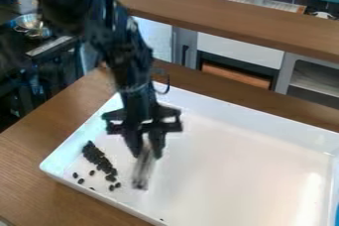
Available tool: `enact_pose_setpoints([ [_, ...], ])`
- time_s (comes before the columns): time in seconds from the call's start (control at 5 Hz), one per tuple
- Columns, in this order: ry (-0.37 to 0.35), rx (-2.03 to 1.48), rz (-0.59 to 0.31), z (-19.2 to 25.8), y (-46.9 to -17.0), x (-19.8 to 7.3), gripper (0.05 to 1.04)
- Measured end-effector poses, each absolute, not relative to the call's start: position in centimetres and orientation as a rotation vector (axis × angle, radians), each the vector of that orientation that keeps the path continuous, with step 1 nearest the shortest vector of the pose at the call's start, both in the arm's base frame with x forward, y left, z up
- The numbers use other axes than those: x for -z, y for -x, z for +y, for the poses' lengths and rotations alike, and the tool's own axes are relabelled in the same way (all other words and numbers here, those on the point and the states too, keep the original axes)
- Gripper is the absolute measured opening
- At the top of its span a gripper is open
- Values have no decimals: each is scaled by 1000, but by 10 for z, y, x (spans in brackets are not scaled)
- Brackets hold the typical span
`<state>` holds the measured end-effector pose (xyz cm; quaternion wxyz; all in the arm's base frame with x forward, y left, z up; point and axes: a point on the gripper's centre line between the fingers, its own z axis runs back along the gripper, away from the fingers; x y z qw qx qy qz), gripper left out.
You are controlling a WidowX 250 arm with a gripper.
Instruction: Sweep into pile
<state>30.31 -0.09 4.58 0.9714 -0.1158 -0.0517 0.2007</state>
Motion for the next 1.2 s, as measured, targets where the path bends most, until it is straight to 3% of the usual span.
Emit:
enact_pose_setpoints([
  [0.2, 392, -424, -116, -39, -323, -69, 364],
  [0.4, 392, -372, -136, -93, -328, -54, 364],
  [0.6, 363, -422, -174, -83, -335, -32, 364],
  [0.8, 333, -379, -182, -72, -323, -16, 364],
  [1.2, 287, -358, -172, -34, -307, 0, 364],
])
